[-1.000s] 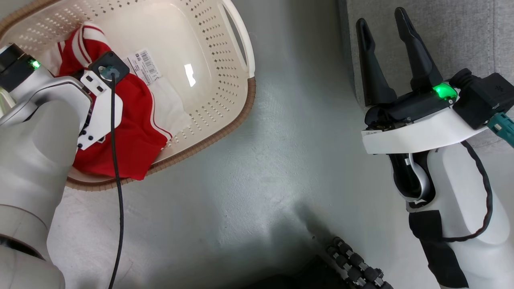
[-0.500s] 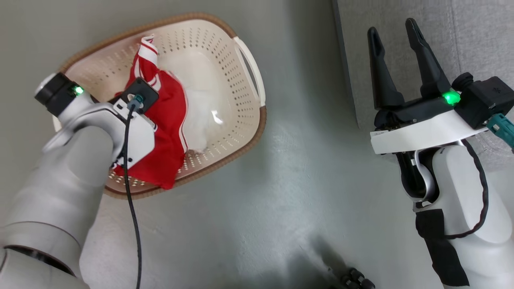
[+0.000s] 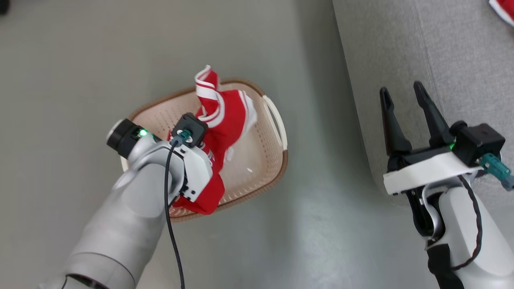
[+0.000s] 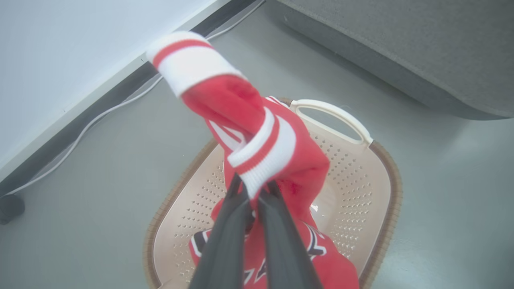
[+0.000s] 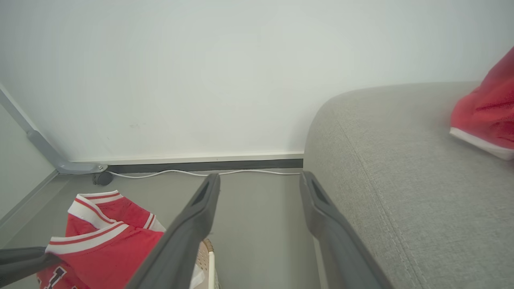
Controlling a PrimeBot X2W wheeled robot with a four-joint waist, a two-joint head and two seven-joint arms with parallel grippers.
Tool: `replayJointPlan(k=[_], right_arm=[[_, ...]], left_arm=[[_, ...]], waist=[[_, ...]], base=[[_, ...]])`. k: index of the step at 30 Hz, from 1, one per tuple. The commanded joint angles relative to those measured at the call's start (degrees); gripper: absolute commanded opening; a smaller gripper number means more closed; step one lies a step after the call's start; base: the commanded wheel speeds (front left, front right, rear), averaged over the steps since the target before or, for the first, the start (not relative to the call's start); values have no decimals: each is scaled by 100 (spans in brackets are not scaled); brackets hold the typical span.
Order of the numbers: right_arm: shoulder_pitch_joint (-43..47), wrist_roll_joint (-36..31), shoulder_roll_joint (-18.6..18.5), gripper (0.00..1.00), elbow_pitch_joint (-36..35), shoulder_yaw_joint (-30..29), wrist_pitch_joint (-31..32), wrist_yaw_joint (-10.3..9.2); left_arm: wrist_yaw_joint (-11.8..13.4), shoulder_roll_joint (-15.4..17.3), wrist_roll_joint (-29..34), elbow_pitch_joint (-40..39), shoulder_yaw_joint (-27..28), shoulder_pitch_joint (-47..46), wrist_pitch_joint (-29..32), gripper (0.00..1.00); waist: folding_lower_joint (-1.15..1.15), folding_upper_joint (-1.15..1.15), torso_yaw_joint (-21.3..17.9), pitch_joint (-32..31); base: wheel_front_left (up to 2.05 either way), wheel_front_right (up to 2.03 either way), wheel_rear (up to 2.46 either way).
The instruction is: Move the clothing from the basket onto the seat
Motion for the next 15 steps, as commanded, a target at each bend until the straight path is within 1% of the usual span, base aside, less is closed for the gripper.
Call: replayJointPlan(k=[1, 3, 7, 11, 15], right_arm=[[190, -65, -52, 100, -75, 47, -34, 17], [289, -69, -67, 100, -18, 32, -34, 17], [503, -84, -88, 100, 90, 13, -34, 17], [696, -91, -97, 100, 183, 3, -34, 17], [878, -89, -95, 100, 253, -22, -34, 17]], left_arm=[[84, 131, -112, -188, 130, 96, -72, 0], [104, 126, -318, -564, 127, 315, -74, 0], [225, 123, -684, -1168, 39, 687, -76, 0], [365, 123, -983, -1532, -15, 977, -76, 0], [489, 122, -1219, -1868, 76, 1244, -77, 0]], waist=[[0, 0, 242, -474], [0, 0, 293, -681], [0, 0, 419, -1097], [0, 0, 520, -1488], [0, 0, 591, -1838]], base=[[0, 0, 0], [0, 0, 0], [0, 0, 0], [0, 0, 0], [0, 0, 0]])
